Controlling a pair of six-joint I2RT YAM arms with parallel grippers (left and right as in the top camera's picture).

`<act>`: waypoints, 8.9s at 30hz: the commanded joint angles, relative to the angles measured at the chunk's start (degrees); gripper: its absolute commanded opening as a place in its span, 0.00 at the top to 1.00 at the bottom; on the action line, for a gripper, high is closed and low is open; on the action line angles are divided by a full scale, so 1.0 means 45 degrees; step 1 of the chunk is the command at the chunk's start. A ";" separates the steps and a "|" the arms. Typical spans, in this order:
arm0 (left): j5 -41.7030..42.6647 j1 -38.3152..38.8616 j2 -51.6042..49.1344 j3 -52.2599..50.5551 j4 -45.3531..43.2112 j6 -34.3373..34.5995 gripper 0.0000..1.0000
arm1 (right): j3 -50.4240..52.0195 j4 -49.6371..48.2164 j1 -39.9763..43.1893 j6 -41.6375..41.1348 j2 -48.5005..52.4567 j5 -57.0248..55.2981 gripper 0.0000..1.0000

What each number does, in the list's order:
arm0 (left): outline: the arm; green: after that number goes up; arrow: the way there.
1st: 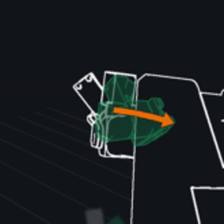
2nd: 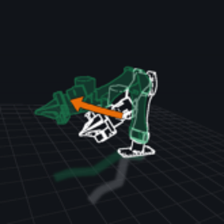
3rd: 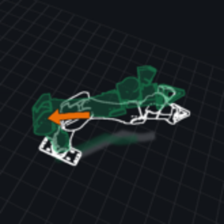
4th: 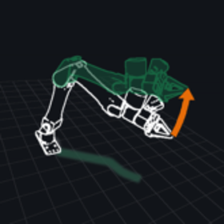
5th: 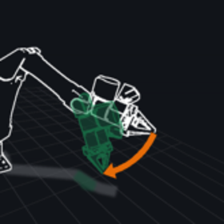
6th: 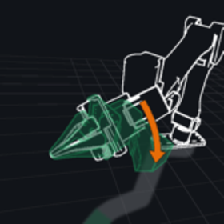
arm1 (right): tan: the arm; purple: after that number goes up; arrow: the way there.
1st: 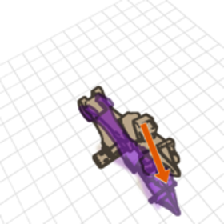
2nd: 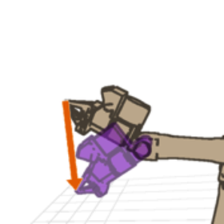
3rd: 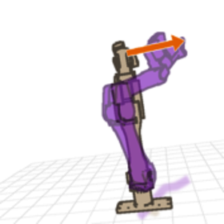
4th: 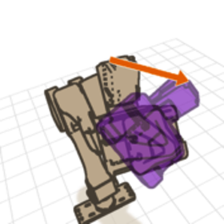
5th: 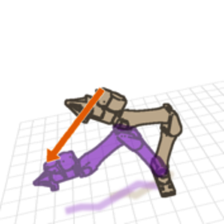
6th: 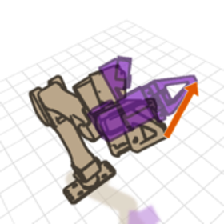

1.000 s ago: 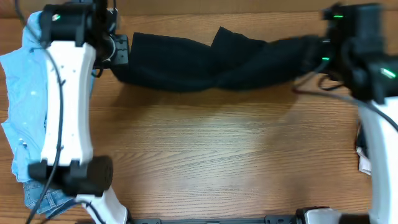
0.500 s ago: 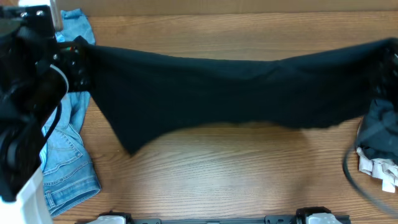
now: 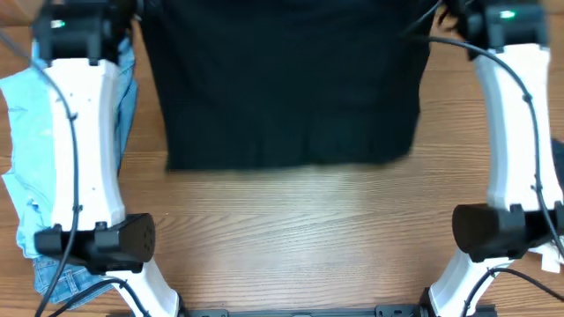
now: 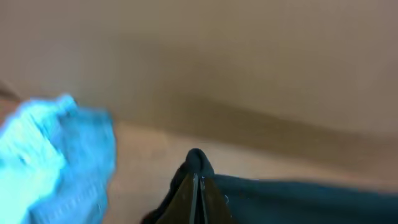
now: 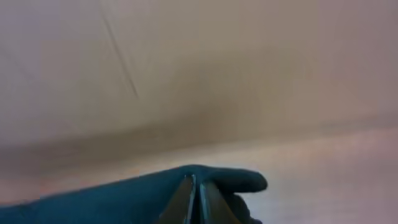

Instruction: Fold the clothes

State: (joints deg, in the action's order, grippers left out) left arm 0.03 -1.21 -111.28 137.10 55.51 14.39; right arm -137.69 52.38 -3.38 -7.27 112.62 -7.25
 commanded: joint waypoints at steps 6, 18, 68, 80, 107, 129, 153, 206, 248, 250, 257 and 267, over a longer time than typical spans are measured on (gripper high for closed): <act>0.0680 0.0083 0.1379 0.3128 0.4124 0.0087 0.96 | -0.2521 0.4906 0.0709 0.0000 -0.1137 -0.0136 0.96; -0.0835 0.1583 -0.2438 -0.0539 0.9180 -0.1205 0.96 | 0.6008 0.8092 0.1292 0.0228 -0.1137 -0.0131 0.96; -0.3186 0.1540 0.2599 -1.1696 0.0529 0.2851 0.96 | 1.3386 -0.1190 0.2657 -0.0520 -0.3468 0.1836 0.96; -0.2909 0.1574 0.0627 -1.1696 -0.0733 0.2749 0.96 | 1.3396 -0.3453 0.2657 -0.0282 -0.1851 0.1885 0.91; 0.0291 0.2137 -0.0010 -1.1978 0.0194 0.1404 0.65 | 1.3440 -0.1948 0.2851 0.0097 0.0019 0.1928 0.86; -0.0811 0.2166 -0.3104 -1.2303 0.4269 0.1370 0.65 | 1.3440 0.3308 0.3662 -0.0675 0.1433 0.1321 0.73; -0.1851 0.2195 0.3852 -1.2284 0.3313 0.1083 0.65 | 1.2580 0.3798 0.4031 -0.1389 -0.3327 0.1307 0.71; 0.3332 -0.1190 -0.4983 -0.8442 -0.2948 -0.1141 0.96 | 1.2439 -0.6251 0.1447 0.2725 -0.0413 0.5348 0.06; 0.3235 -0.0719 -0.4983 -0.8442 -0.2327 -0.1137 0.95 | 1.1006 -1.1492 0.1078 0.5051 0.4124 0.5756 0.25; 0.3235 -0.0719 -0.4983 -0.8442 -0.2322 -0.1137 0.95 | 1.1006 -1.1642 0.1035 0.5056 0.4537 0.5974 0.24; 0.3235 -0.0714 -0.4983 -0.8442 -0.2302 -0.1141 0.95 | 1.1006 -1.2128 0.0787 0.5047 0.5221 0.5969 0.27; 0.3230 -0.0719 -0.4983 -0.8442 -0.1991 -0.1146 0.95 | 1.0982 -1.2240 0.0826 0.3968 0.4954 0.5775 0.96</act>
State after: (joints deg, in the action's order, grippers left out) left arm 16.32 -5.21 -131.85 100.60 44.86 8.88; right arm -87.33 -2.46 0.38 13.98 134.65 19.11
